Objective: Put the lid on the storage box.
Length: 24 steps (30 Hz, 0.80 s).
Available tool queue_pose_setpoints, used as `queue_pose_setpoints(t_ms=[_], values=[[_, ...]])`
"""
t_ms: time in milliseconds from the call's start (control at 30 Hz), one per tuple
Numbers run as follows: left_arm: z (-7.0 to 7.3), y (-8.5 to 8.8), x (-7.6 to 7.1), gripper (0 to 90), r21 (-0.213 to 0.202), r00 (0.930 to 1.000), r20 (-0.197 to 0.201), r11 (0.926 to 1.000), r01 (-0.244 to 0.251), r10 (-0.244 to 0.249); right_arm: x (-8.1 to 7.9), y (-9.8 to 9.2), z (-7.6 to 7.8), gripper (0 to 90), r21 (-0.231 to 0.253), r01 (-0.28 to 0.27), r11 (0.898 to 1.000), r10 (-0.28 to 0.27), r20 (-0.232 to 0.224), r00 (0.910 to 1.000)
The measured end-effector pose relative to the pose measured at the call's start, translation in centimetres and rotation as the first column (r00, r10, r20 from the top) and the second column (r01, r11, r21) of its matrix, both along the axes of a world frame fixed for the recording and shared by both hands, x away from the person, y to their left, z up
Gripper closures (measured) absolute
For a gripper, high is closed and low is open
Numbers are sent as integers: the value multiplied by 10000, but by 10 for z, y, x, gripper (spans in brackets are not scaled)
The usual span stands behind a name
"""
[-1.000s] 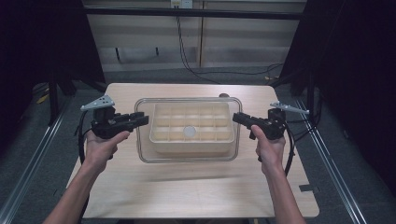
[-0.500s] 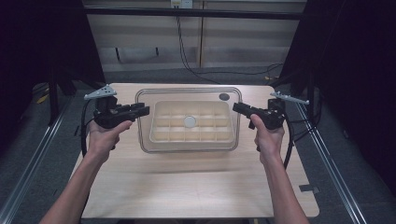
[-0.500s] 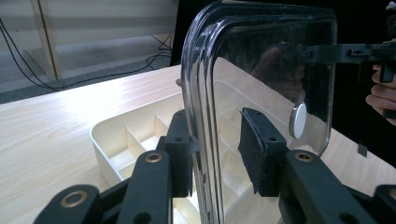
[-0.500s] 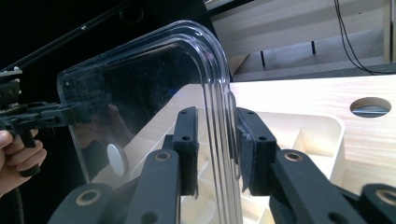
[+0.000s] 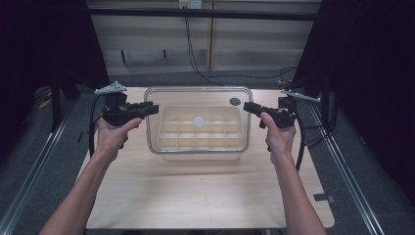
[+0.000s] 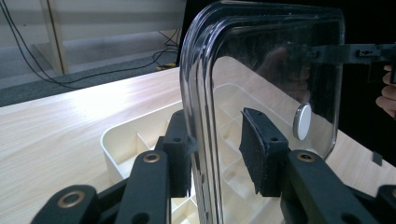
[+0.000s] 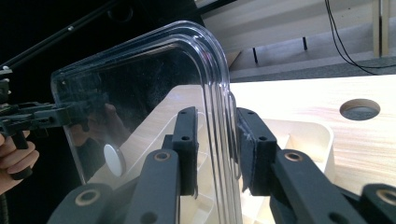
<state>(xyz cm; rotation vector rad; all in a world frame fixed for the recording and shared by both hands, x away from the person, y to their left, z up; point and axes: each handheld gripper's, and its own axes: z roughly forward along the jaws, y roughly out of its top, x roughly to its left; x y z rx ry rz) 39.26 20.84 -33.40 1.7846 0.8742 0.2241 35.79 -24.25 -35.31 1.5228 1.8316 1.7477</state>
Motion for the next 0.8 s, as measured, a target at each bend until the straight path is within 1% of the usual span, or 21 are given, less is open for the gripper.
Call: queue_pose_setpoints(t_ms=[33,67,100,133,200,233,400,467,500,533,567,700,733,800], values=[[-1,-1,1,641,-48,9999,-57,9999,-95,95,2,0,0,716,34,11,10000,-11,-25,10000],[-2,-2,2,638,25,9998,-123,9999,-132,133,4,-1,0,716,-1,-12,10000,12,-57,10000],[-4,-5,3,632,87,9997,-155,9998,-206,207,7,-1,1,714,-133,29,9999,-31,-108,9999],[-6,-6,3,628,117,9997,-139,9997,-219,221,8,-2,2,713,-154,60,9999,-62,-111,9999],[-8,-8,7,627,28,9993,-262,9997,-257,258,12,-4,2,714,-122,97,9999,-98,-101,9999],[-9,-8,9,627,106,9994,-241,9997,-237,239,13,-5,2,714,-95,140,9999,-141,-136,9998],[-12,-9,16,624,-21,9987,-378,9994,-355,354,19,-6,-4,717,61,149,9999,-148,-188,9997],[-14,-10,18,624,-98,9979,-429,9988,-481,477,21,-6,-7,718,102,182,9998,-179,-286,9994],[-14,-10,18,622,-98,9979,-429,9988,-481,477,21,-6,-7,718,102,182,9998,-179,-286,9994],[-16,-10,19,621,-17,9976,-461,9987,-511,510,24,-5,-10,717,73,227,9997,-224,-389,9990],[-17,-11,20,619,43,9975,-487,9987,-517,518,24,-5,-10,717,95,213,9997,-209,-379,9991],[-19,-11,23,617,-4,9972,-530,9986,-531,530,29,-6,-14,717,113,274,9996,-268,-454,9986],[-21,-11,26,616,-21,9968,-609,9986,-524,522,30,-5,-15,717,118,312,9994,-307,-465,9984],[-21,-11,28,614,78,9971,-570,9987,-500,504,31,-5,-16,718,106,357,9993,-352,-508,9981]])
